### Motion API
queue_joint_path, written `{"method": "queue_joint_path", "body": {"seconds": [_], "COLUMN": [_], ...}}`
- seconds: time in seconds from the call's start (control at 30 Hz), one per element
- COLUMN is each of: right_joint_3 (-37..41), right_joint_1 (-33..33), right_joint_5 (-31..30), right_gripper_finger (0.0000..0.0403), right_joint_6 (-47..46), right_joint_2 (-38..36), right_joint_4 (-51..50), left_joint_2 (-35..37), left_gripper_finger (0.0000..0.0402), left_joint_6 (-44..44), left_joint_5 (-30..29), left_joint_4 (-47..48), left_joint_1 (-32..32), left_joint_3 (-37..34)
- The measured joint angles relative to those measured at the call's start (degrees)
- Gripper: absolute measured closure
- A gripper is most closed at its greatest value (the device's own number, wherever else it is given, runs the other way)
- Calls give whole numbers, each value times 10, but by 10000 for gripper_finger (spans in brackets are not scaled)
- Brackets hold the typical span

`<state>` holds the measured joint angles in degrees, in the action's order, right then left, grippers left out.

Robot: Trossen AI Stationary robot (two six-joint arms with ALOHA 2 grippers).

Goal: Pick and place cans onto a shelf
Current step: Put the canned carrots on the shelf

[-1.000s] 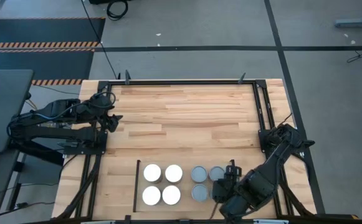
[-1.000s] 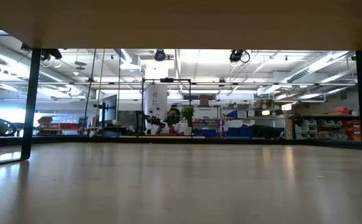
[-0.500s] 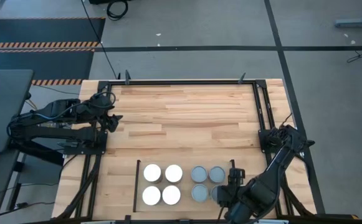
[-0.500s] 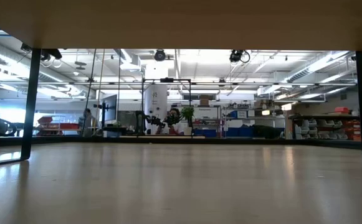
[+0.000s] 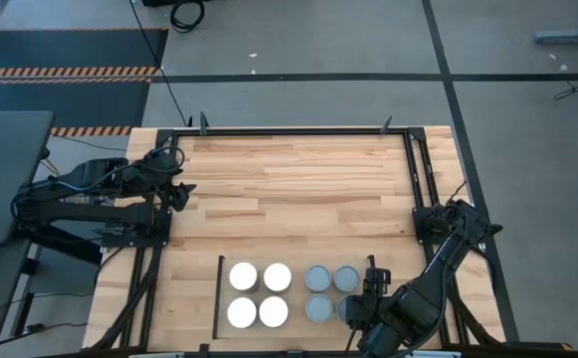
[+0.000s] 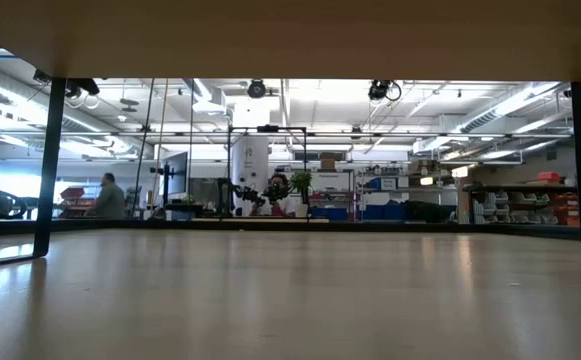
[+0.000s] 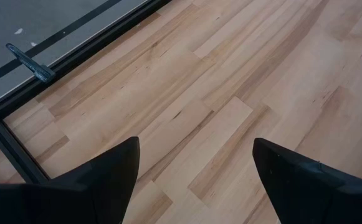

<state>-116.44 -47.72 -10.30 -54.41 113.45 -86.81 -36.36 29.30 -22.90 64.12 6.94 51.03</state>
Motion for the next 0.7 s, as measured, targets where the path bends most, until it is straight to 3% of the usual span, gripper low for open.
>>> {"method": "queue_joint_path", "body": {"seconds": [0.7], "right_joint_3": [0], "right_joint_1": [7], "right_joint_5": [-11], "right_gripper_finger": [69], "right_joint_6": [-11], "right_joint_2": [0], "right_joint_4": [-3], "left_joint_2": [0], "left_gripper_finger": [86], "left_joint_6": [0], "left_joint_5": [0], "left_joint_4": [0], "left_joint_1": [0], "left_joint_3": [0]}}
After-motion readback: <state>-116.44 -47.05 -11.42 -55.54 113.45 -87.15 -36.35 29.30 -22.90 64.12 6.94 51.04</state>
